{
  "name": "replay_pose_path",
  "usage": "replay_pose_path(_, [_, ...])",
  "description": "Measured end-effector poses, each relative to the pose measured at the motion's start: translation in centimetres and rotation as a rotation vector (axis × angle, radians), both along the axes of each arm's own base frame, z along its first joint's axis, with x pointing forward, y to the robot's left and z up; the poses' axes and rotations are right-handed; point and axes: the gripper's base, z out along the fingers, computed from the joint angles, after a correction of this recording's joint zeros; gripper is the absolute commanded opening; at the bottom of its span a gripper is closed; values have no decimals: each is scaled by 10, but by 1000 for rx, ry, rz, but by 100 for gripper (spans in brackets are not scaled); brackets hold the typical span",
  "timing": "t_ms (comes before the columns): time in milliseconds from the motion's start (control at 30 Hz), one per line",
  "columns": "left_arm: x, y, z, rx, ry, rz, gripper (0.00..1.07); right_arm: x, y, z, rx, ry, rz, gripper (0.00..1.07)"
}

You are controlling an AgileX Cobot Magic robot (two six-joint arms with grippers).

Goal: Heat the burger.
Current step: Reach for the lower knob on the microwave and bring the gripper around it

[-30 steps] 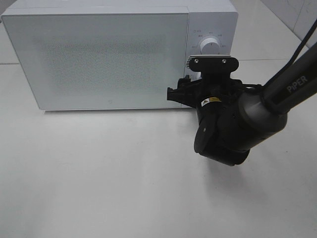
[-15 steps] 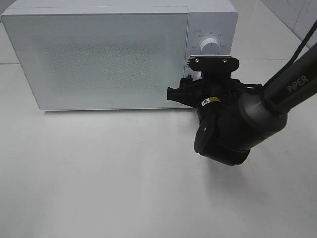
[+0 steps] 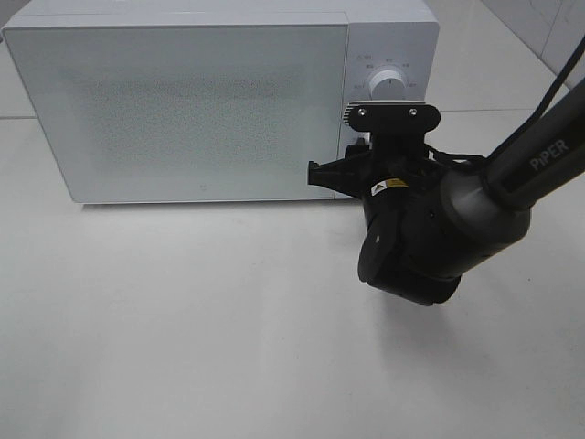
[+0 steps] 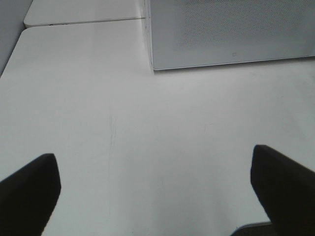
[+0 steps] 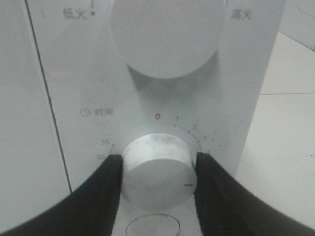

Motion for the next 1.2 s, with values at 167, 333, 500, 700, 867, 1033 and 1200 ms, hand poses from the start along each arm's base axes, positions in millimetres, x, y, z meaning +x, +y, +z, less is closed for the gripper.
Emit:
replay_pose_path(167, [0, 0, 0, 0, 0, 0, 98, 0, 0, 0, -4, 0, 1, 1])
replay_pose_path(333, [0, 0, 0, 0, 0, 0, 98, 0, 0, 0, -10, 1, 4, 1])
replay_pose_path(500, [0, 0, 0, 0, 0, 0, 98, 0, 0, 0, -8, 0, 4, 0])
replay_pose_path(700, [0, 0, 0, 0, 0, 0, 98, 0, 1, 0, 93, -16, -4, 0])
replay_pose_path(867, [0, 0, 0, 0, 0, 0, 98, 0, 1, 0, 200, -29, -14, 0])
replay_pose_path(1033, [0, 0, 0, 0, 0, 0, 98, 0, 0, 0, 376, -50, -33, 0])
replay_pose_path(1200, [0, 0, 0, 0, 0, 0, 98, 0, 0, -1, 581, -70, -64, 0])
